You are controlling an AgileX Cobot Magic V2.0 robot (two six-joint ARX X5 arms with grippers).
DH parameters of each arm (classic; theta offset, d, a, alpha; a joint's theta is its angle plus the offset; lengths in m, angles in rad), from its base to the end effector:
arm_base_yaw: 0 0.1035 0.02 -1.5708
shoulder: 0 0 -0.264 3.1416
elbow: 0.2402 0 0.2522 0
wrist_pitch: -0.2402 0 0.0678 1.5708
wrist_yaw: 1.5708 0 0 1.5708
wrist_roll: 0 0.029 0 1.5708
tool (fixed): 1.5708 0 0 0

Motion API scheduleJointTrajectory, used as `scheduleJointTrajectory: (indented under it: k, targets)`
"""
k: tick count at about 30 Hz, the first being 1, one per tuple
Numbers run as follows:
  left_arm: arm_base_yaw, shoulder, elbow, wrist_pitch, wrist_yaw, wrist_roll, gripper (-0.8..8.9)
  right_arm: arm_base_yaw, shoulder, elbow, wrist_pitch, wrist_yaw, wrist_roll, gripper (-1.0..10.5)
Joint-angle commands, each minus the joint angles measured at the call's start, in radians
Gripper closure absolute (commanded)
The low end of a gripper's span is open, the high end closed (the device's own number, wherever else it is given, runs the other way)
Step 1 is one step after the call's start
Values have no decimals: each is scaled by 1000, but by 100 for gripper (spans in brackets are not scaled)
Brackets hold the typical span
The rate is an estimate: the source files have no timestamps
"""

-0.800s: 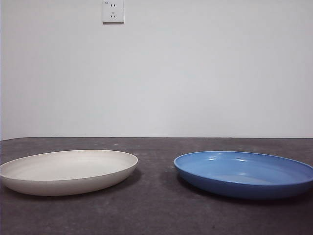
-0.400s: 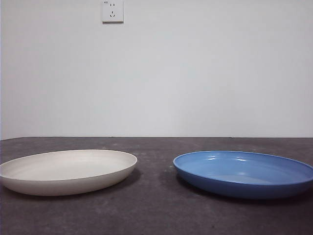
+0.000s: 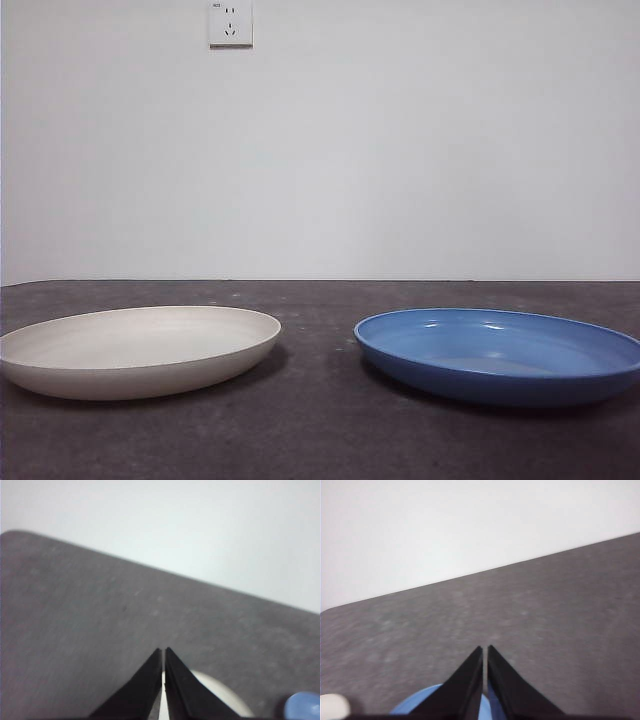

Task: Pick up the white plate, put it on the blue plate, put it on desk

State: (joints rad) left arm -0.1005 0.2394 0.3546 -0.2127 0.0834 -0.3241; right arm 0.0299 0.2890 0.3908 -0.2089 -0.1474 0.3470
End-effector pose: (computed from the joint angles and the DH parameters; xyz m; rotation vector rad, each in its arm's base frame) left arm 0.0955 -0.0121 0.2444 -0.3221 0.1265 -0.1663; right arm 0.1003 0.0073 0.2530 0.3521 0.1367 0.1568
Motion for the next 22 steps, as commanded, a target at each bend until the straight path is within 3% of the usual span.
scheduleJointTrajectory:
  k: [1, 10, 18, 22]
  targets:
    - [-18, 66, 121, -32, 24, -5, 802, 2, 89, 98, -34, -61, 13, 935]
    - [-33, 266, 415, -232, 125, 36, 803, 52, 305, 349, -239, -224, 4, 936]
    - [-57, 357, 546, -279, 338, 56, 802, 140, 389, 456, -356, -357, -85, 936]
    - [-92, 391, 568, -304, 421, 99, 803, 146, 408, 469, -398, -484, -106, 935]
